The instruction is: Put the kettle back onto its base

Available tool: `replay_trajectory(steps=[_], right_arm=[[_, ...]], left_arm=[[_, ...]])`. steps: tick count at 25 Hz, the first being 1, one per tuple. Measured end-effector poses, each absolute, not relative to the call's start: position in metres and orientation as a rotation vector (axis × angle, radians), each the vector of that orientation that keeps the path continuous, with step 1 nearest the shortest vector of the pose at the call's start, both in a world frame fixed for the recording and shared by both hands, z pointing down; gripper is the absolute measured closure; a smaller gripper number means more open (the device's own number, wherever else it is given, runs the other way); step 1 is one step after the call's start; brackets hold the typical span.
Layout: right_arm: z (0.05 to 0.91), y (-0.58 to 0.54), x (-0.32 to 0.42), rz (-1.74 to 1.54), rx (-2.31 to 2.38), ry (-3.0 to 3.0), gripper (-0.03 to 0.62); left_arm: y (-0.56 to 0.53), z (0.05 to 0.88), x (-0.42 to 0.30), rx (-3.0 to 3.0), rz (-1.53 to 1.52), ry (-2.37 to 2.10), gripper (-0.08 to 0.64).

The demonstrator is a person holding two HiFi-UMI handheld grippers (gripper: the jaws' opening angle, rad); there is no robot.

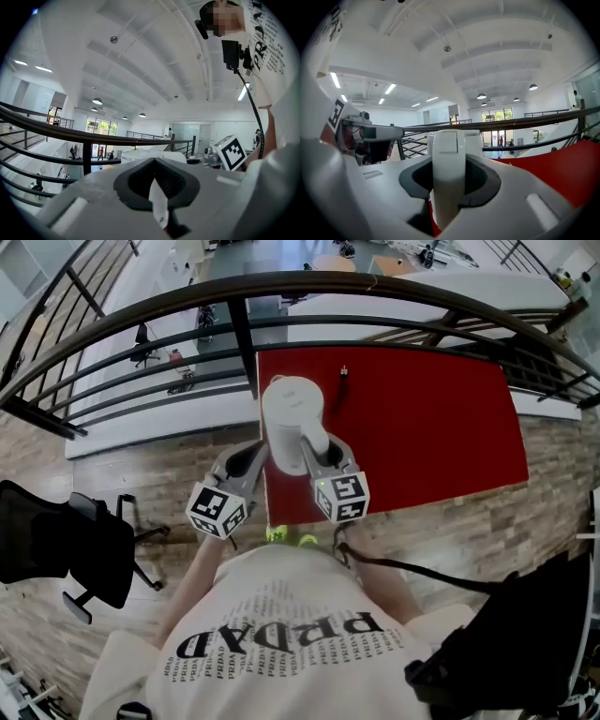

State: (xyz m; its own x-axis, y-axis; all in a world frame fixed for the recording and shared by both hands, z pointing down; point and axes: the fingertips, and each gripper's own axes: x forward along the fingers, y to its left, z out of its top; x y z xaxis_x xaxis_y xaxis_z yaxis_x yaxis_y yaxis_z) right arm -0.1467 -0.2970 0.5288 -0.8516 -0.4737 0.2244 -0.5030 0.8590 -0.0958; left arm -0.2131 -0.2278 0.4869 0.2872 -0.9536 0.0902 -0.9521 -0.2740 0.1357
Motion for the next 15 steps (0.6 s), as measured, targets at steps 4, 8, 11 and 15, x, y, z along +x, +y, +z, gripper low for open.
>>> replay_trajectory(steps=[4,8,11,15], right_arm=[[0.533,-0.284,-0.135,0.161,0.744,-2.833,0.469],[0.538,-0.281,-0.12,0.192,0.728,-2.872,0.469],[0.544,-0.278,-0.109,0.175,0.66,-2.894,0.469],[0.55,-0.271,-0.1,0.077,0.494,-2.89,0.469]], left_arm=[[-0.225,0.488,-0.211,2.385,-0.016,-1.775,0.554],[-0.226,0.49,-0.203,2.4,-0.015,-1.749,0.554],[-0.23,0.492,-0.191,2.403,-0.026,-1.735,0.554],[-0.226,0.494,-0.175,2.404,-0.024,-1.723,0.554]])
